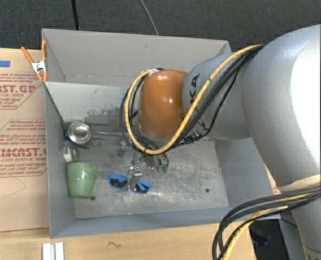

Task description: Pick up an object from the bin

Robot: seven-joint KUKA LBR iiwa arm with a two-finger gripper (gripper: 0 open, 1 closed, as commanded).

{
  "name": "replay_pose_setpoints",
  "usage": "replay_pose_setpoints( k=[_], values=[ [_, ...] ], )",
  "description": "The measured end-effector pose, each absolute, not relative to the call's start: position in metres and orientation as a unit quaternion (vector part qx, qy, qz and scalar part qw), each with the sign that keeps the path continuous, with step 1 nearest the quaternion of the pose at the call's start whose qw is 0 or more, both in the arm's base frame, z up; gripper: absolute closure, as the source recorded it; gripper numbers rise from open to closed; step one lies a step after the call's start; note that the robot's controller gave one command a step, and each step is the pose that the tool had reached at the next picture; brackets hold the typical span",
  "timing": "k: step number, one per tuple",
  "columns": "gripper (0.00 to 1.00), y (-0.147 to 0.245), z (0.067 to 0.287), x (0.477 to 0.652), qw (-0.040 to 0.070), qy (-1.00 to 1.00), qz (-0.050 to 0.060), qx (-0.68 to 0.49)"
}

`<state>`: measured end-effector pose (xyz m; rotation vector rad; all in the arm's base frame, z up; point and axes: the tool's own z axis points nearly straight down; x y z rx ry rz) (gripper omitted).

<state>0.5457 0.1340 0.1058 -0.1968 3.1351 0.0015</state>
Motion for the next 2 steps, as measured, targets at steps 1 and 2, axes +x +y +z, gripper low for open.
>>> replay_pose_setpoints(
  k=[1,2],
  values=[
    [1.0,0.134,0.106,0.546,0.0,0.998,0.001,-0.063],
    [1.0,0.139,0.215,0.544,0.005,1.0,0.002,-0.018]
  ],
)
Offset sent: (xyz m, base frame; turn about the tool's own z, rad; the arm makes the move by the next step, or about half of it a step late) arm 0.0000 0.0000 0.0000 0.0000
